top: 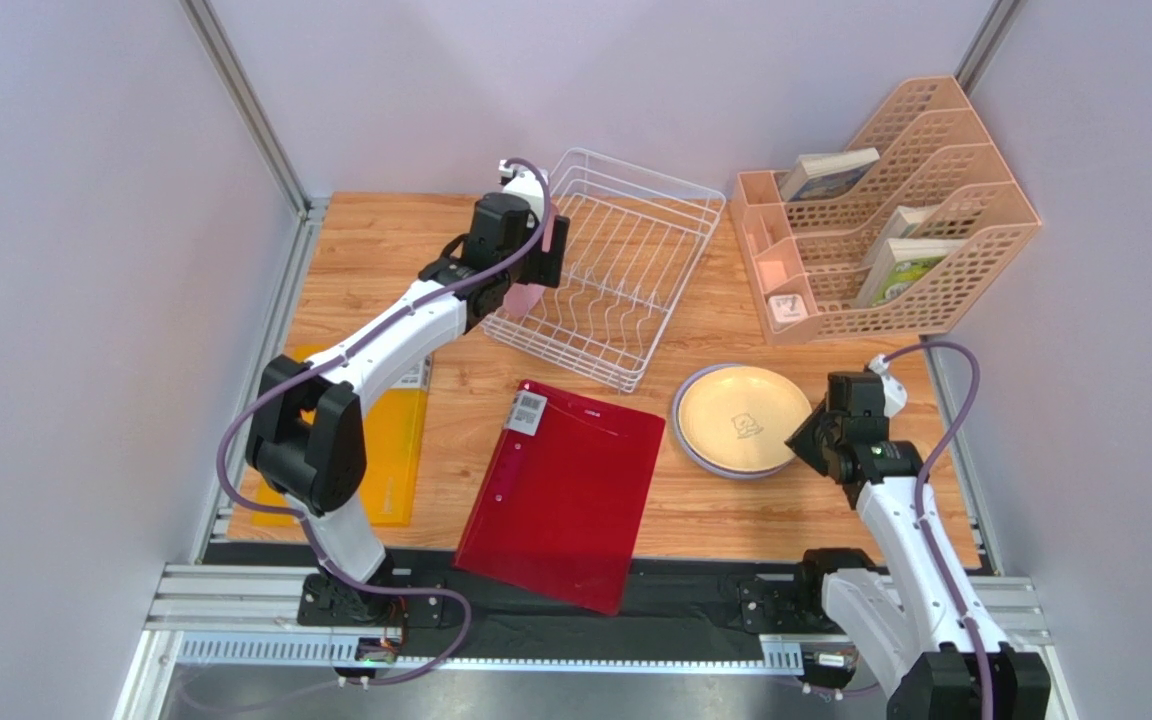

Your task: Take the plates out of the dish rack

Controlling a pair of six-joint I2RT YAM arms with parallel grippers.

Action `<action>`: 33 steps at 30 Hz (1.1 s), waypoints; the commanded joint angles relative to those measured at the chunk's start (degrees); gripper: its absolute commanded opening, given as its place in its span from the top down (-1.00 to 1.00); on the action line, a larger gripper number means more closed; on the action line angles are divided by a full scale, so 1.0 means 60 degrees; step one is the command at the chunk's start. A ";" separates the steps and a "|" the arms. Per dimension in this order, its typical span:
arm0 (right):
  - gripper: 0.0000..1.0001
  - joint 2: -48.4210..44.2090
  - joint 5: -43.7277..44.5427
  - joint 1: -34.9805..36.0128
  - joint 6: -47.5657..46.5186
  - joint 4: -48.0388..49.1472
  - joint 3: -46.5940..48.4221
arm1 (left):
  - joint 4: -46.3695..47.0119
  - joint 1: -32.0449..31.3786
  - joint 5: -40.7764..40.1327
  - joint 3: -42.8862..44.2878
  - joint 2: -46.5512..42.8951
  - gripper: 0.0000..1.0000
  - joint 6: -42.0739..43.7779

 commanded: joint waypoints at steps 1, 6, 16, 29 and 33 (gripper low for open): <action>0.08 0.0050 -0.0233 -0.0023 -0.0155 0.1037 0.0218 | 0.0406 0.0057 -0.0069 0.0037 -0.0031 -0.78 -0.0075; -0.47 -0.0110 0.0014 -0.0023 -0.0330 0.0908 0.0759 | 0.0495 0.0057 -0.0142 0.0008 0.0115 -0.68 -0.0046; -0.50 -0.0346 0.0368 -0.0037 -0.0843 0.0657 0.1976 | 0.0846 0.0042 -0.0449 -0.0183 0.0407 0.31 0.0071; -0.51 -0.0140 0.0192 -0.0023 -0.0873 0.0935 0.1903 | 0.1855 -0.0542 -0.2918 -0.0373 0.0803 1.00 0.1256; -0.51 -0.0111 0.0133 -0.0023 -0.0902 0.1008 0.1918 | 0.3535 -0.1317 -0.5147 -0.0359 0.1300 1.00 0.3009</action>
